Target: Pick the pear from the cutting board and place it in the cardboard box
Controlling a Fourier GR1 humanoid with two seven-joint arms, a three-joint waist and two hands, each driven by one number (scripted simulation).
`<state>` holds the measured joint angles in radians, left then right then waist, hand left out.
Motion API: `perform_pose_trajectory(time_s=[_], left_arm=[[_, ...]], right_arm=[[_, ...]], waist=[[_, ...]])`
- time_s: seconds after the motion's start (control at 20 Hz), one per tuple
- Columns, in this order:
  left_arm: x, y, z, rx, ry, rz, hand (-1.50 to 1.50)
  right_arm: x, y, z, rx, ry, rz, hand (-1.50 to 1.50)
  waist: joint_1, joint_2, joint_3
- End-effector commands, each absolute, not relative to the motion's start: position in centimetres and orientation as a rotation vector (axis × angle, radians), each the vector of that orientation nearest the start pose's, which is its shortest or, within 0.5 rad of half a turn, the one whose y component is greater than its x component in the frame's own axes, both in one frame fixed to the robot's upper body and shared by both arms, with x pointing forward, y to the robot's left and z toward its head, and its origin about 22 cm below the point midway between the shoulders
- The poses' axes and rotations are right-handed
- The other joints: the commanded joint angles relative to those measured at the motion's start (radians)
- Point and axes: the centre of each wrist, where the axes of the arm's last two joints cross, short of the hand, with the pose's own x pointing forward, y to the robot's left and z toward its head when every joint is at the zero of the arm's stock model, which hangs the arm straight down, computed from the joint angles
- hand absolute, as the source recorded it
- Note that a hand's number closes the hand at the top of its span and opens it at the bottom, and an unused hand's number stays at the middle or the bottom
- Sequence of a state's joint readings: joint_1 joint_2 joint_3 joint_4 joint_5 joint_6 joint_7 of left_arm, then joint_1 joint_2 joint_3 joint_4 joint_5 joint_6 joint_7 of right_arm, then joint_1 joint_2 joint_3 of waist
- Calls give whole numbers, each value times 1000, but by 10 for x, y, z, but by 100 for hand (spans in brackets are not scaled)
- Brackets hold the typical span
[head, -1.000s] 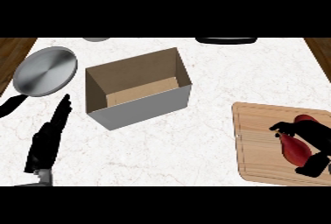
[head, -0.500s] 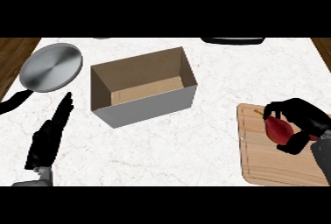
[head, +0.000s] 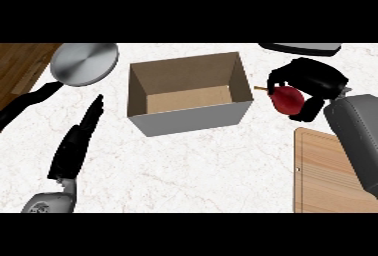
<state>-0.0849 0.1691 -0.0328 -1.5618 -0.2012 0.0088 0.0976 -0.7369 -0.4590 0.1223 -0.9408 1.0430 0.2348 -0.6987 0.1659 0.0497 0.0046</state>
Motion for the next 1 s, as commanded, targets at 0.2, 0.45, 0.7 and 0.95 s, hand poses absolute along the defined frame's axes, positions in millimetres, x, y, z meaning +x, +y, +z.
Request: perform_pose_trajectory(time_s=[0.2,0.45,0.7,0.95], left_arm=[[262,258,21,269,-1514,-312,0],[268,255,29,291,-1522,-283,0],[267,266,24,315,-1492,-282,0],[263,265,19,323,-1486,-254,0]], right_arm=[[450,-253,156,-377,-1883,1773,150],[462,-247,178,49,-2129,1541,150],[471,-213,197,313,-2173,1497,150],[475,-180,208,420,-2156,1514,150]], waist=[[-23,-5,-2],[-38,-9,-1],[-65,-21,-3],[-82,-27,-4]])
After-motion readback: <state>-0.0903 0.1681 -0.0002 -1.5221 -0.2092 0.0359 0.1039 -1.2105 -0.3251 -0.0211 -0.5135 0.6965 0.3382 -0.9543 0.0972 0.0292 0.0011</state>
